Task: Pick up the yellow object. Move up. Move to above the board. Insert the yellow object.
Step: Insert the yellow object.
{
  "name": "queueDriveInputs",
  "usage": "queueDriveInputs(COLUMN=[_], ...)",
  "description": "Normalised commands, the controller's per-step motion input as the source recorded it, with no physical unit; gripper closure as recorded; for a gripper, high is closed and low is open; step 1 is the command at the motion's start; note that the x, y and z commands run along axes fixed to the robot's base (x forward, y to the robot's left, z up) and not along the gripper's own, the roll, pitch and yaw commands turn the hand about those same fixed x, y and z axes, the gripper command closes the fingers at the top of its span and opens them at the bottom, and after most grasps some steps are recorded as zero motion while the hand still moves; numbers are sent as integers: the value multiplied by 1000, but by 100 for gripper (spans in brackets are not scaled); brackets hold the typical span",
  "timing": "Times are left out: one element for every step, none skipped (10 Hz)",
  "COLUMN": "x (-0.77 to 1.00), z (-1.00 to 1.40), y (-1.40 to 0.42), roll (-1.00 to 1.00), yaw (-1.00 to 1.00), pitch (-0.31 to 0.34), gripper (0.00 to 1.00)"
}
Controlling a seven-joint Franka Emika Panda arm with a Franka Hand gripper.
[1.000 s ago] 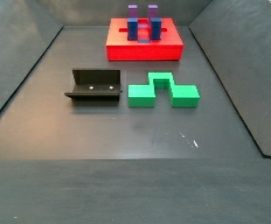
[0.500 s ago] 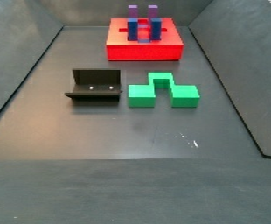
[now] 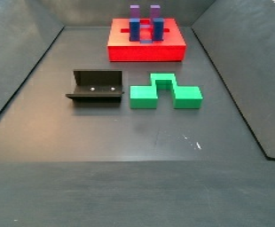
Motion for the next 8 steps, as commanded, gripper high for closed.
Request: queueDriveInputs(x=[0,-3,-51,0,11,154,166,260], z=[-517,-849,-851,-851,-857,-829,-729,-654], y=[0,0,0,0,0,-9,-169,-240], roll=[20,-3,-36,-30,-39,0,91,169], yaw=[0,0,0,0,0,0,51,60], pitch=[-134,-203,-197,-200,-189,-97,-63,-20], gripper=[100,100,100,100,100,100,100,100])
